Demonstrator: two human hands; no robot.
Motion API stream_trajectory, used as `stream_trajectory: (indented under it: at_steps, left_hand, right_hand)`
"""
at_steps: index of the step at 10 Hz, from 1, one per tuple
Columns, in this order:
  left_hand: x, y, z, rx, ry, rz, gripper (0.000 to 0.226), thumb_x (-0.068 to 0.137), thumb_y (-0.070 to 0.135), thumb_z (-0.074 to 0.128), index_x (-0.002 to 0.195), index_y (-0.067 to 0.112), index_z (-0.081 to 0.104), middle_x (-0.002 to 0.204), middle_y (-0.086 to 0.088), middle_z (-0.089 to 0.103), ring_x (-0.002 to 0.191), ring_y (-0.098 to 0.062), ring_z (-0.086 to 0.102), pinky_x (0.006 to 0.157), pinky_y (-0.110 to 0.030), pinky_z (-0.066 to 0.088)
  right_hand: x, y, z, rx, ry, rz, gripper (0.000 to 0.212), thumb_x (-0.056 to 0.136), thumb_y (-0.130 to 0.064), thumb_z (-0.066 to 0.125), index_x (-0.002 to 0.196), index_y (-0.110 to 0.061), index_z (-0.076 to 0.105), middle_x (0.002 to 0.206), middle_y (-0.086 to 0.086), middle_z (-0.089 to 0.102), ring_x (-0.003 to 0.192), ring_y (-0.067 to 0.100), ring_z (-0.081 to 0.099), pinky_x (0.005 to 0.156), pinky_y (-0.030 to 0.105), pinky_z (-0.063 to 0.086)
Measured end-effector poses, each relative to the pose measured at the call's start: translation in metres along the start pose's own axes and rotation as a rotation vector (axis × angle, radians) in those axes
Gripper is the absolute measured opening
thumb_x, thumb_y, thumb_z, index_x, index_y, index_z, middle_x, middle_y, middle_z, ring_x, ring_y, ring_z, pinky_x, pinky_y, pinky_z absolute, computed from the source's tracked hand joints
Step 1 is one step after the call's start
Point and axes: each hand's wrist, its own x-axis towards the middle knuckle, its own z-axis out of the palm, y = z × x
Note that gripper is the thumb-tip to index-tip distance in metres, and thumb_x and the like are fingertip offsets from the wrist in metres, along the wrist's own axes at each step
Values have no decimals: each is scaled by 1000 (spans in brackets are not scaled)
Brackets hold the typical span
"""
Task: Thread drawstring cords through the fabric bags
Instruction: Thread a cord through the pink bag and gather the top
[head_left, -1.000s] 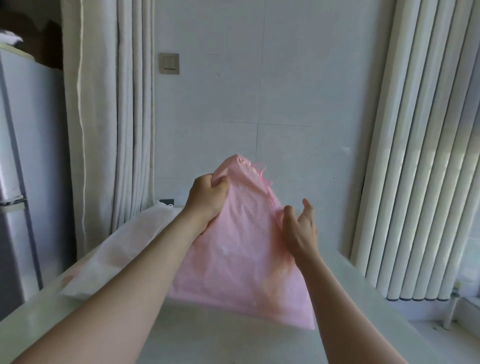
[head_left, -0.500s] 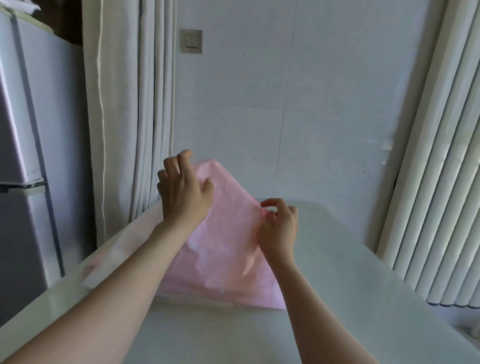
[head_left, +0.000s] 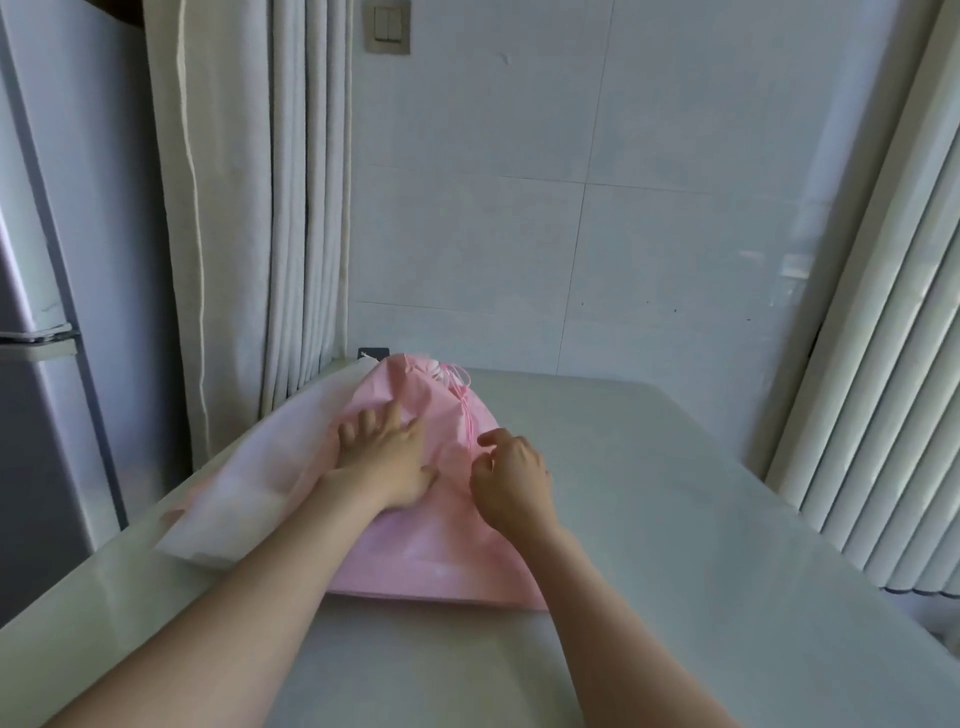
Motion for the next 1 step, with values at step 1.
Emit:
stream_trajectory:
  at_steps: [1]
  left_hand:
    - [-2, 6, -8, -46, 167, 12, 50, 94, 44, 60, 140, 27, 51, 143, -9, 39, 125, -38, 36, 96, -46, 37]
  right_hand:
    - [2, -5, -5, 48, 88, -51, 36, 92, -13, 49, 123, -15, 69, 117, 11, 67, 109, 32, 62, 92, 39, 50]
